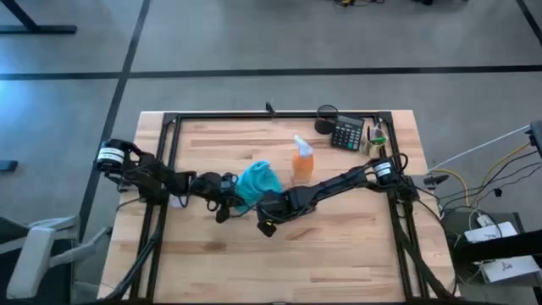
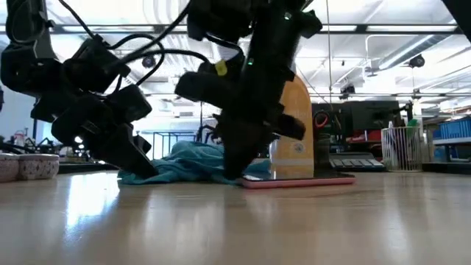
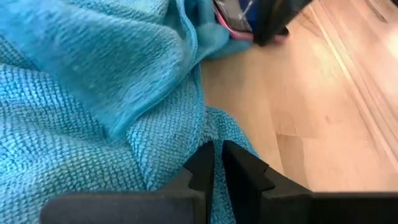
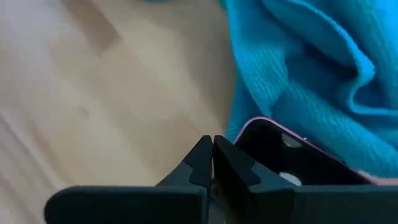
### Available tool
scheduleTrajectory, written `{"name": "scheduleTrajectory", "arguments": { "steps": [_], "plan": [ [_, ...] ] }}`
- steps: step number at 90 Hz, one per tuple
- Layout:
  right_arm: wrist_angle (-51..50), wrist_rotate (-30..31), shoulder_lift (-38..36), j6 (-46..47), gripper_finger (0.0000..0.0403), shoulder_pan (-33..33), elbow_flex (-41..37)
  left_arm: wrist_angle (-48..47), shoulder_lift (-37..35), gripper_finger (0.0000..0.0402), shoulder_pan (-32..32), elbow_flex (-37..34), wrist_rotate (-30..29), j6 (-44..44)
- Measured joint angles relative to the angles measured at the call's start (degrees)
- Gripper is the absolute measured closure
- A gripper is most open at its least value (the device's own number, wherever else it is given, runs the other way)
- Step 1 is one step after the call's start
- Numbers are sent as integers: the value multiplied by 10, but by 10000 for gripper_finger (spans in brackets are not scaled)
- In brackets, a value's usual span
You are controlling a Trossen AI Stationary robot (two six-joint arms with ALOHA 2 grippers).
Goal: Apply microfiber cloth
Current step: Wipe the cellphone with the microfiber cloth
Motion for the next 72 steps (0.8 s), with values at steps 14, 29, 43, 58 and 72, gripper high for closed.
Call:
{"name": "scheduleTrajectory", "arguments": {
  "steps": [14,29,43,58,72],
  "plan": [
    [-66,2,-5,15,403,0,0,0,0,381,0,0,0,0],
    [-152,28,-33,24,403,1,-1,-5,0,381,0,0,0,0],
    [-218,56,-44,46,403,1,-1,-18,-1,381,0,0,0,2],
    [-164,80,-44,19,403,-1,-1,-18,-1,381,0,-1,-12,2],
    [-160,134,-31,0,403,-24,-3,-16,-1,381,0,0,-24,-1]
  ]
}}
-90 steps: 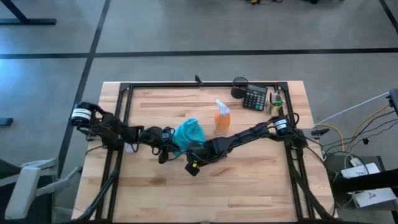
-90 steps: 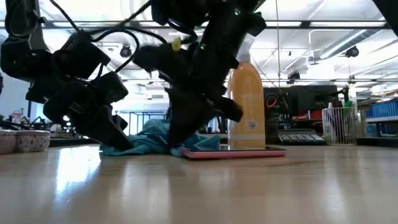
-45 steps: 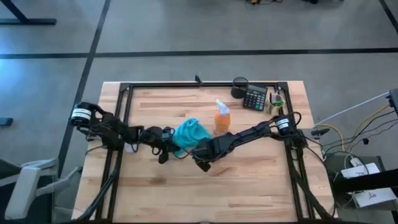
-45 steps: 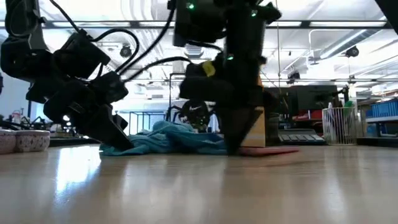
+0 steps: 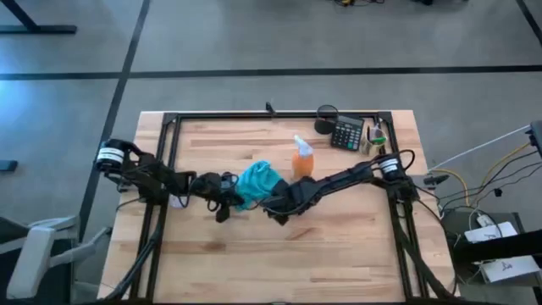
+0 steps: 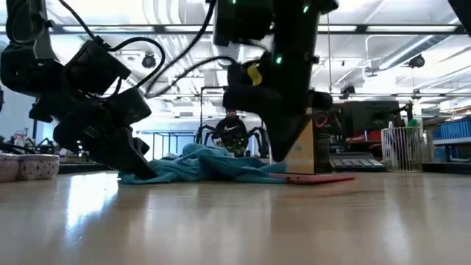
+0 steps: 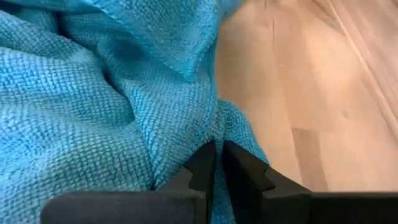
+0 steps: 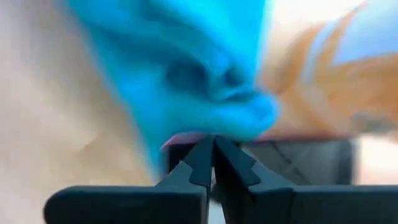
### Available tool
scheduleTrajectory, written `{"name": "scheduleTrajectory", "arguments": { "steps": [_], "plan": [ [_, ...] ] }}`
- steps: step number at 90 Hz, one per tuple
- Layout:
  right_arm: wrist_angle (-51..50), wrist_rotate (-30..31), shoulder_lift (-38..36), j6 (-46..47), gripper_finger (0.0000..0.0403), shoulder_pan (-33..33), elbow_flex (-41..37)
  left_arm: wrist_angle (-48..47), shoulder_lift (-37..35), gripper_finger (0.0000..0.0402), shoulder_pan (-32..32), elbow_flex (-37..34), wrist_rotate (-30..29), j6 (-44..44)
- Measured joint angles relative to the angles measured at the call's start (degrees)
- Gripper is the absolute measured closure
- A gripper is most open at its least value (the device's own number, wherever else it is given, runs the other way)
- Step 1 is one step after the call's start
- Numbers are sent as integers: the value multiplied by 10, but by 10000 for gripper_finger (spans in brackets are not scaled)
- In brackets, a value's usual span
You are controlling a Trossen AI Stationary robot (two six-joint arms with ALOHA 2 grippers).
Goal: Apply microfiber cloth
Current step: Wipe the cellphone with the microfiber cloth
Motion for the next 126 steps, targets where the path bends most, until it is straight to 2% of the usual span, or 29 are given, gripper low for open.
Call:
{"name": "scheduleTrajectory", "arguments": {
  "steps": [9,18,25,32,44,70,79,89,97,111,119,126],
  "plan": [
    [19,-4,15,-14,403,-16,0,2,0,381,0,0,0,-1],
    [79,-37,34,-47,403,-27,-1,11,0,381,-1,0,0,-3],
    [172,-79,40,-91,403,-31,0,44,0,381,-6,0,20,-11],
    [282,-113,49,-127,403,-31,1,116,0,381,-17,0,50,-13],
    [399,-153,49,-180,403,-25,3,190,0,381,-37,0,56,-6],
    [291,-132,45,-158,403,-23,8,138,0,381,-40,1,-14,5],
    [276,-114,37,-178,403,-15,8,155,0,381,-43,0,-8,3],
    [200,-53,11,-213,403,1,19,220,-3,381,-62,0,24,22],
    [144,-34,-18,-243,403,9,29,252,-3,381,-86,-1,28,47],
    [78,5,-63,-291,403,22,20,268,-3,381,-110,-1,28,73],
    [41,58,-87,-281,403,29,7,267,-3,381,-110,-1,27,73],
    [19,76,-105,-273,403,34,-4,258,-3,381,-110,-1,26,80]
  ]
}}
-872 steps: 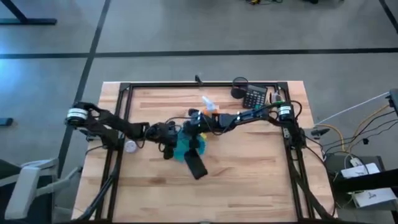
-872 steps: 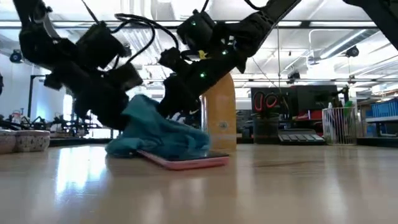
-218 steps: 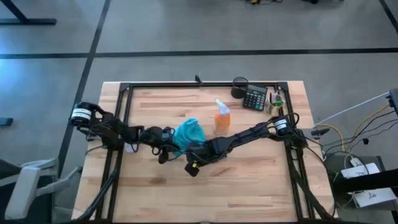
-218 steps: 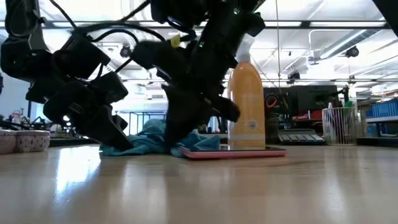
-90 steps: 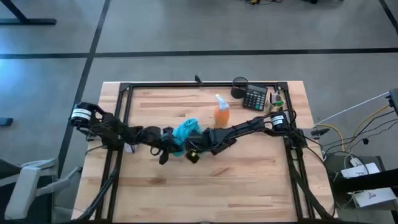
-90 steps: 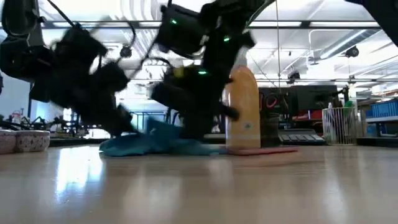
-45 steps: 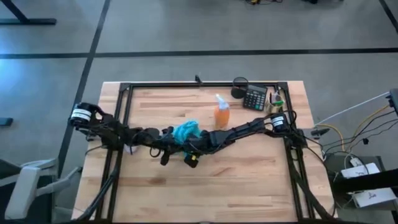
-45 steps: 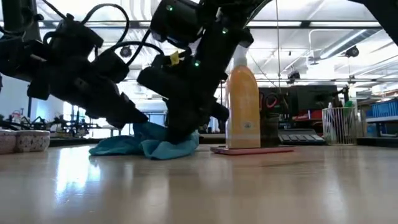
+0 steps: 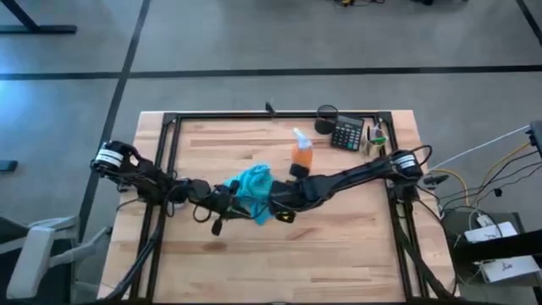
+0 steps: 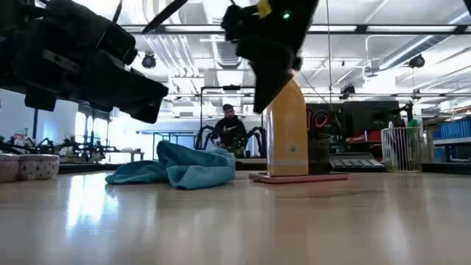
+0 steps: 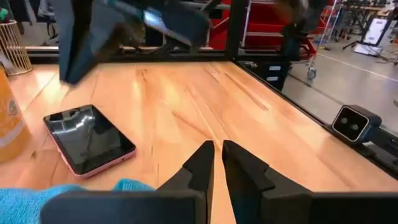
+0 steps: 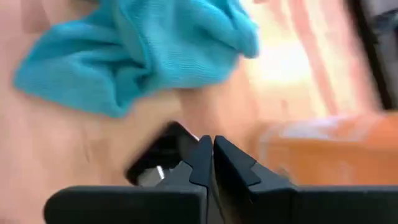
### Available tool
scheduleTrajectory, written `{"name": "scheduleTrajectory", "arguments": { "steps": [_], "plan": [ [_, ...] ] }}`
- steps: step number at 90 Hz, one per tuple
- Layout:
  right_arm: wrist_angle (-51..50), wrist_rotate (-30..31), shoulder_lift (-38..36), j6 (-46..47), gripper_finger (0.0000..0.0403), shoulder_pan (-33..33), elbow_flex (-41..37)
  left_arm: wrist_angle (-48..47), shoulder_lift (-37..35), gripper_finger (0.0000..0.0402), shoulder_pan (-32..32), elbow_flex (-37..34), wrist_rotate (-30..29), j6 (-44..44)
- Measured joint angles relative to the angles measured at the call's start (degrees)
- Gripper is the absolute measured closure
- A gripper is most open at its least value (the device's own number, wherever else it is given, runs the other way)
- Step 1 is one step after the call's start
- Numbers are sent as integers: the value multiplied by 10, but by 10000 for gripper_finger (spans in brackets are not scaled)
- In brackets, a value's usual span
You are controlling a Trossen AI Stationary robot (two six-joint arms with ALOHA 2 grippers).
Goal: Apply microfiber cloth
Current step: Wipe the cellphone with the microfiber cloth
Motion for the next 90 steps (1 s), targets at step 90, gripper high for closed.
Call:
{"name": "scheduleTrajectory", "arguments": {
  "steps": [90],
  "plan": [
    [317,100,-149,-49,403,-103,-364,-57,308,381,192,281,-224,75]
  ]
}}
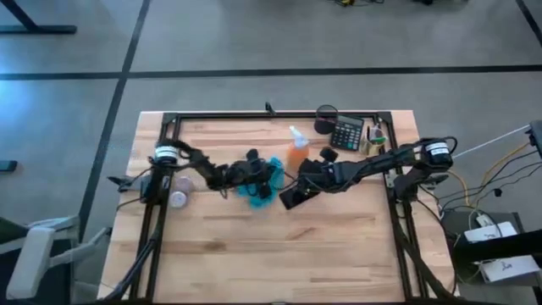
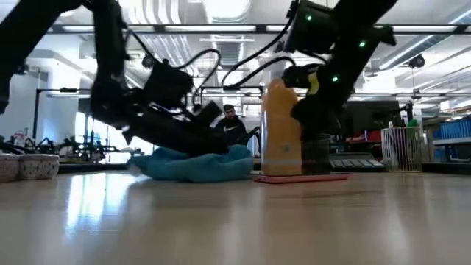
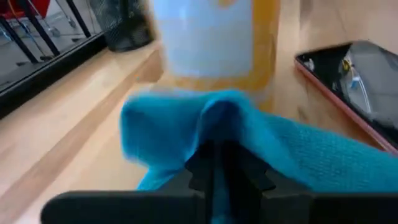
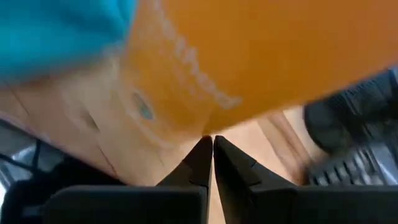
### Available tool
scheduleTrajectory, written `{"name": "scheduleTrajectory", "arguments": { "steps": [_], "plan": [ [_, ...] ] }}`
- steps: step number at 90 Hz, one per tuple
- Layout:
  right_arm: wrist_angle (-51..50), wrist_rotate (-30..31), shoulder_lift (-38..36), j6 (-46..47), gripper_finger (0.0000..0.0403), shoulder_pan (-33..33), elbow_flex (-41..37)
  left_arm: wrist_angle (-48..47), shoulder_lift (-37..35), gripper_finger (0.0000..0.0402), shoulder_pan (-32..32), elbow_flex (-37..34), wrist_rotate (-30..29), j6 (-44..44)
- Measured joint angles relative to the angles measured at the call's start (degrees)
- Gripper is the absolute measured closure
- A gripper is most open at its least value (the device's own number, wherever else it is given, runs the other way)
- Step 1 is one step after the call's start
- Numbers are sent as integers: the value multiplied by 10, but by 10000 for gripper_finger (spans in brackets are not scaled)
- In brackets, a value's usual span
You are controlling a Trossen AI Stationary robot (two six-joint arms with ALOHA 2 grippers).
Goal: Apply microfiber cloth
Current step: Wipe the cellphone with the microfiber cloth, then return to Home Position
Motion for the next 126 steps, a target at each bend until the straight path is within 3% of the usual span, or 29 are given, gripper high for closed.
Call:
{"name": "scheduleTrajectory", "arguments": {
  "steps": [16,37,51,60,90,110,126],
  "plan": [
    [29,-15,13,-17,403,5,2,-5,-3,381,12,21,-7,40],
    [-21,-17,-15,21,403,34,4,-45,-96,381,28,-31,-34,103],
    [-25,-115,-56,2,403,35,-8,-41,-186,381,28,-74,3,101],
    [-26,-146,-87,-18,403,35,-21,-41,-248,381,28,-108,42,86],
    [69,-221,-264,-39,403,35,-137,20,-431,381,27,-246,92,25],
    [158,-304,-391,-102,403,35,-222,9,-553,381,25,-326,94,-19],
    [165,-339,-499,-121,403,35,-272,-12,-646,381,25,-383,94,-46]
  ]
}}
